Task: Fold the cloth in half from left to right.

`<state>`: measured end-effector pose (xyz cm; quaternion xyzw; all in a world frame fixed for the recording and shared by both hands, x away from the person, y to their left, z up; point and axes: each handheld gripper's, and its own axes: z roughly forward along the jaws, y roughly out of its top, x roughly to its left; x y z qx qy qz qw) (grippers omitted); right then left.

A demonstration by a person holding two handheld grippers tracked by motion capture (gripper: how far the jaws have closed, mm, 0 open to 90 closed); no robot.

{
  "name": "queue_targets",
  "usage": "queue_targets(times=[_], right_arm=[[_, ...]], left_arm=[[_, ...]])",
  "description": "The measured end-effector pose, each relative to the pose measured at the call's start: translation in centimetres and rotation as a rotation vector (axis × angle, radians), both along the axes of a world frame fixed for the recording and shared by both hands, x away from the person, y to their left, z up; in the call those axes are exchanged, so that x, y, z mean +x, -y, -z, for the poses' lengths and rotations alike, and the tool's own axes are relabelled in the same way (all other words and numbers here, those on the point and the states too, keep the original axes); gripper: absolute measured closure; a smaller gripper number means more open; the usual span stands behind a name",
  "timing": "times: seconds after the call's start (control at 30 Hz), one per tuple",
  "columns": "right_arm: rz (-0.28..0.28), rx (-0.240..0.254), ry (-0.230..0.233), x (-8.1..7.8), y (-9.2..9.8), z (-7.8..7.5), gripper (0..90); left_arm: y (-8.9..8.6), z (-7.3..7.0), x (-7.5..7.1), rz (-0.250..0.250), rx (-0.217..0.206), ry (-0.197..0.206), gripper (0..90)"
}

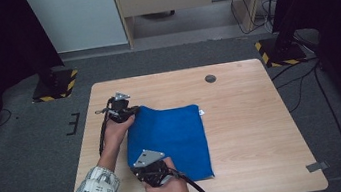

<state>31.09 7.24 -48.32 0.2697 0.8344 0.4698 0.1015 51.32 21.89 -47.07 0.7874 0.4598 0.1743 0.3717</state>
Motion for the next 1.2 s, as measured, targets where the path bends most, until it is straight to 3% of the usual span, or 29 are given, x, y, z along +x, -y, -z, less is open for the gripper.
queue_targets(times=[0.27,0.63,0.83,1.2], right_arm=[[0.026,0.008,-0.008,-0.3,3.2,0.5,86.2],[0.088,-0.026,-0.017,-0.5,7.9,0.8,86.2],[0.102,-0.042,-0.029,-0.5,9.4,1.3,86.2],[0.123,-0.06,-0.03,-0.7,11.3,1.6,86.1]], left_arm=[[2.8,0.6,0.5,0.002,-0.008,-0.009,86.2],[8.1,1.2,0.8,0.035,-0.004,-0.004,86.1],[9.6,1.5,1.2,0.042,-0.022,-0.014,86.1],[11.6,2.1,1.4,0.05,-0.011,-0.031,85.9]])
